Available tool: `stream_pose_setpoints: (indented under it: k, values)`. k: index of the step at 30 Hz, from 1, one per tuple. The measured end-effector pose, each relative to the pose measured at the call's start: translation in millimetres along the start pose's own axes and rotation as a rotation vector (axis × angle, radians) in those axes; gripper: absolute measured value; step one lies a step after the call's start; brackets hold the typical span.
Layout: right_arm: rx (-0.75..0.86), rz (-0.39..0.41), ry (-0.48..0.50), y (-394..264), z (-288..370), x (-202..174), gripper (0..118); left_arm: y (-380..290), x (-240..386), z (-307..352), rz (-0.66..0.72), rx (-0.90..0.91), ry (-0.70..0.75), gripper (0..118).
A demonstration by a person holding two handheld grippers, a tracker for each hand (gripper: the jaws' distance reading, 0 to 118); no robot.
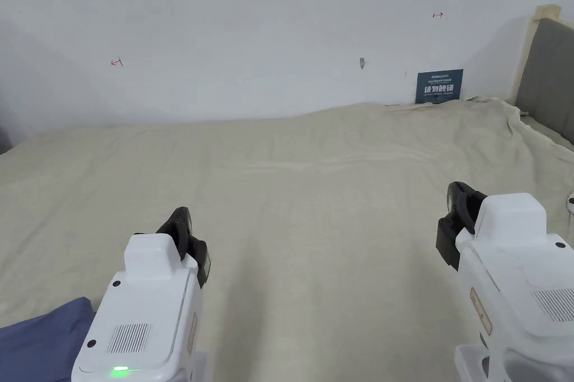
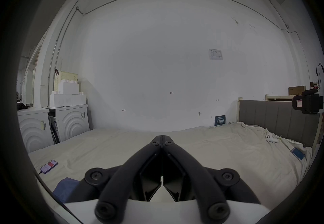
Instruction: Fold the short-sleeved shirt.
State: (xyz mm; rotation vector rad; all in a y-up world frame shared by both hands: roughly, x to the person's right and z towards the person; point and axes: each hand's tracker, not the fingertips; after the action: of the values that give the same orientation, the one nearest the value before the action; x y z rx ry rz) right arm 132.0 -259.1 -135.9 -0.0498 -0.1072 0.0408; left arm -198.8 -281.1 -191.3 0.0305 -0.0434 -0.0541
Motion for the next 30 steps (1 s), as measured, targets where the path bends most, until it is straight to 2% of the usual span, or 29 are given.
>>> stream_pose_setpoints:
  k: [16,19,21,22,23,24,25,26,28,29,30]
  values:
    - [0.006,0.000,-0.003,3.4,3.9,-2.6,0,0.1,-3.9,2.5,0.011,0.009,0.009,0]
    - [0.013,0.005,-0.007,2.9,4.1,-2.2,5,0.8,-6.2,2.3,0.023,0.004,0.027,10]
    - [0.018,0.005,-0.009,1.7,3.9,-0.7,35,1.0,-10.9,2.8,0.054,0.006,0.029,28]
    - [0.017,0.003,-0.005,1.8,3.9,-0.2,51,1.0,-12.9,3.4,0.062,0.006,0.031,43]
    - [0.015,0.002,-0.007,2.0,3.6,0.3,72,1.1,-14.3,3.7,0.070,0.006,0.034,62]
    - [0.012,-0.002,-0.002,1.4,3.0,1.4,84,1.0,-15.6,3.7,0.073,0.006,0.036,71]
    - [0.013,-0.002,-0.009,1.0,2.8,1.8,93,0.7,-16.4,3.8,0.075,0.008,0.037,79]
    - [0.016,-0.004,-0.017,0.7,2.8,1.9,101,0.5,-16.9,4.1,0.075,0.011,0.036,92]
    - [0.023,-0.007,-0.019,-0.3,3.0,3.0,107,1.1,-17.9,3.5,0.072,0.006,0.031,112]
    - [0.020,-0.011,-0.020,-0.7,3.0,3.6,109,1.1,-17.9,3.5,0.070,0.007,0.029,118]
    - [0.018,-0.017,-0.019,-0.9,3.0,4.2,110,1.2,-17.7,4.1,0.070,0.011,0.029,118]
